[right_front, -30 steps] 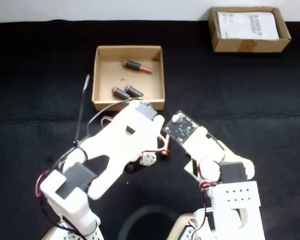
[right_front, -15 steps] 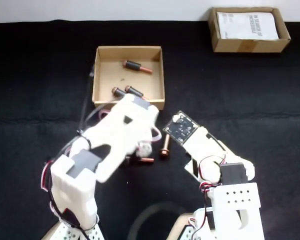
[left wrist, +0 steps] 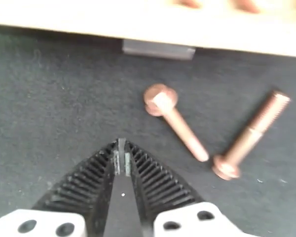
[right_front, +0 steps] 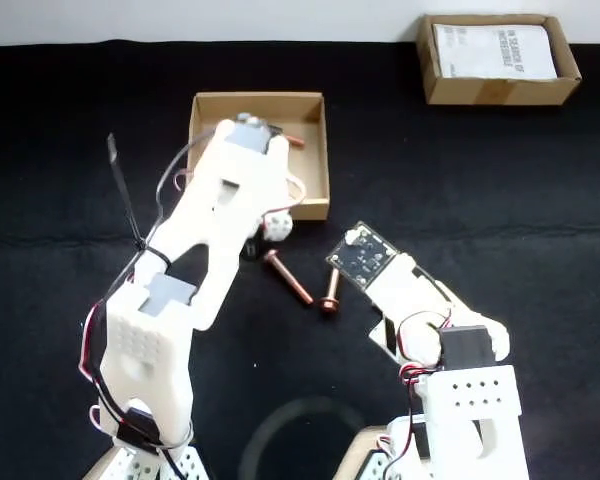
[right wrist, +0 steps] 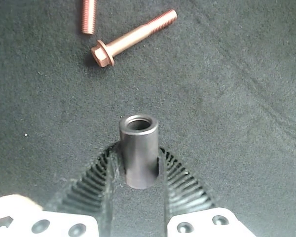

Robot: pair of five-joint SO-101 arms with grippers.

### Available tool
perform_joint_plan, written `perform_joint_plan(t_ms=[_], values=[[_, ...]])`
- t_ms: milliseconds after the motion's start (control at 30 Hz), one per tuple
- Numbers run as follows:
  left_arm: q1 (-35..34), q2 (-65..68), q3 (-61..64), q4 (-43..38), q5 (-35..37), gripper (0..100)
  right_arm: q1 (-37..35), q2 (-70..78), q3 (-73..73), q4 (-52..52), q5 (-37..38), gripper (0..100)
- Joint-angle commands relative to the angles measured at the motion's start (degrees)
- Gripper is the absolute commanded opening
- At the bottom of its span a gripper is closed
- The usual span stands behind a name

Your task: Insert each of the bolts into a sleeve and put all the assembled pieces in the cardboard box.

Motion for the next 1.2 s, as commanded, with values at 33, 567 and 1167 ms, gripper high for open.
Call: perform_joint_plan(t_ms=[33, 567, 1167], values=[[3.5, -0.6, -10.0, 4.3, 0.2, 1, -1.0, -1.1, 0.0, -1.0, -0.2, 0.9], [3.8, 0.1, 11.6, -0.8, 10.0, 27, -0.9, -1.2, 0.1, -1.0, -0.5, 0.9], [-0.5, 0.1, 13.8, -11.9, 10.0, 26, -1.0, -1.6, 3.2, -1.3, -0.3, 0.9]])
